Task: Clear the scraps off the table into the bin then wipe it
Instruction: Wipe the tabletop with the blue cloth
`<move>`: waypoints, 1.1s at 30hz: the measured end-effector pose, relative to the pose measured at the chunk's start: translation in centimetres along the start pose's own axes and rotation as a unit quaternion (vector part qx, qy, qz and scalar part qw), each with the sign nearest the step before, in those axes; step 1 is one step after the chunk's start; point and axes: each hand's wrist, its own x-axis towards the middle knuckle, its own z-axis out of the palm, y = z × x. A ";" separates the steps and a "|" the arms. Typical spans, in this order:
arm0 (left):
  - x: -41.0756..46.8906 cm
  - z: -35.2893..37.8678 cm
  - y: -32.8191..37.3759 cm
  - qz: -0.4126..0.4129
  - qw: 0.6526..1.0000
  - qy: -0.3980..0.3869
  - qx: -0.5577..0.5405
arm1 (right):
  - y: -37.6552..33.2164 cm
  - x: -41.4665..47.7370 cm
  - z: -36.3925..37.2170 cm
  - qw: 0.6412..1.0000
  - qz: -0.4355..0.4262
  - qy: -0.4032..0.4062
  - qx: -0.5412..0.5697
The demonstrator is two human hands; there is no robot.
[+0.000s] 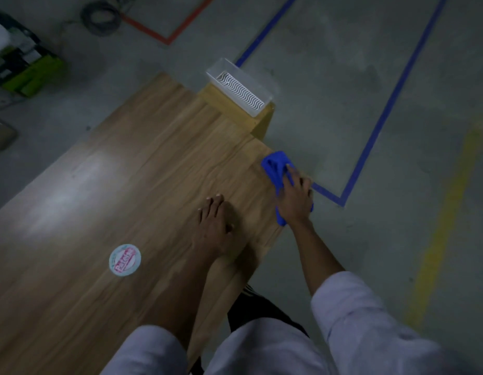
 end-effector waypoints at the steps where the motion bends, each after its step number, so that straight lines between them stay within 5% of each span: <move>1: -0.6 0.2 0.3 -0.002 1.000 -0.006 0.006 | 1.3 -0.5 0.0 0.999 0.033 0.017 0.004; 5: -2.8 1.2 1.3 -0.006 0.999 -0.025 0.021 | 4.6 -1.1 -2.2 0.987 0.104 0.113 0.049; 9: -4.6 2.2 1.8 -0.013 1.000 -0.013 0.017 | 4.9 -1.3 -2.7 0.981 -0.019 0.179 0.068; 12: -7.4 4.5 1.6 -0.026 0.999 0.021 -0.019 | 4.7 -4.0 1.5 0.979 -0.107 0.149 0.086; 17: -15.8 8.2 -0.2 -0.089 0.990 0.092 -0.056 | 1.9 -13.2 6.3 0.975 -0.092 0.117 0.163; 21: -22.7 10.6 -1.4 -0.130 0.975 0.158 -0.084 | -1.0 -22.2 6.9 0.961 -0.181 0.065 0.197; 28: -31.3 14.0 -3.4 -0.230 0.935 0.233 -0.134 | -4.5 -32.2 5.6 0.893 -0.361 -0.171 0.207; 33: -35.7 14.2 -4.4 -0.268 0.898 0.288 -0.197 | -4.1 -25.5 1.3 0.933 -0.224 -0.111 0.257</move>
